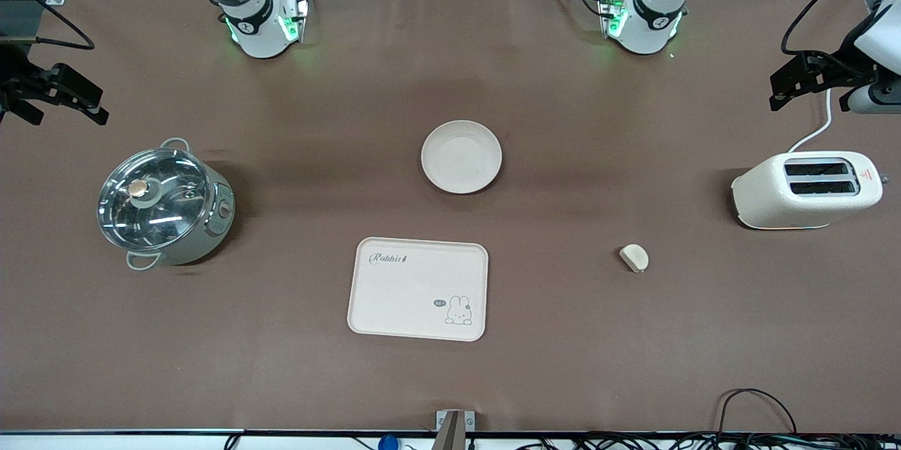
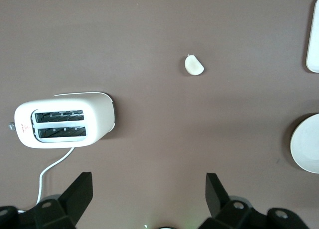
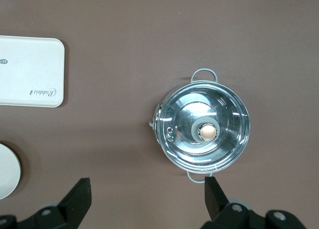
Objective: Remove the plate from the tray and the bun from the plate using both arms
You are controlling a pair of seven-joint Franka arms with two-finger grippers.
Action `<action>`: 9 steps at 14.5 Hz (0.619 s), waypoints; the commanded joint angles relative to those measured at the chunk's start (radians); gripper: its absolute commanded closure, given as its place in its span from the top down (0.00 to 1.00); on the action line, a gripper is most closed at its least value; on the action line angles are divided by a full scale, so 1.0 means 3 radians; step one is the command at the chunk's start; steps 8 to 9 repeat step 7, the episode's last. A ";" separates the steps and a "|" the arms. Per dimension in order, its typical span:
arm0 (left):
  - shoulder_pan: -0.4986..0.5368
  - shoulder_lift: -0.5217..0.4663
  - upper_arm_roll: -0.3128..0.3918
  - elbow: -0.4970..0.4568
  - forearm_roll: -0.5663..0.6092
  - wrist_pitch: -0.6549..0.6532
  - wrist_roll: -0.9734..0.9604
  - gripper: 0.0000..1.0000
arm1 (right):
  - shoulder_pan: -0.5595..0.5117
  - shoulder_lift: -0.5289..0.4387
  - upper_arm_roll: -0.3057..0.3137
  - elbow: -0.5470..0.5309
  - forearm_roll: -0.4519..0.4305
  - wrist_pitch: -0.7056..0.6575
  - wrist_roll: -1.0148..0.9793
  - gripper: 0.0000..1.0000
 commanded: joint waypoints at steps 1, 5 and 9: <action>0.0026 -0.0040 0.0023 0.0019 -0.0086 -0.0053 0.0088 1.00 | -0.0025 -0.0045 0.0023 -0.0014 0.0007 -0.0002 -0.0043 1.00; 0.0016 0.0062 0.0028 0.0142 -0.0071 -0.0068 0.0083 1.00 | -0.0035 -0.0045 0.0013 -0.0019 0.0012 -0.0017 -0.0064 1.00; -0.0005 0.0103 0.0018 0.0142 -0.0066 -0.0068 0.0047 1.00 | -0.0035 -0.0045 0.0013 -0.0019 0.0007 0.0003 -0.0064 1.00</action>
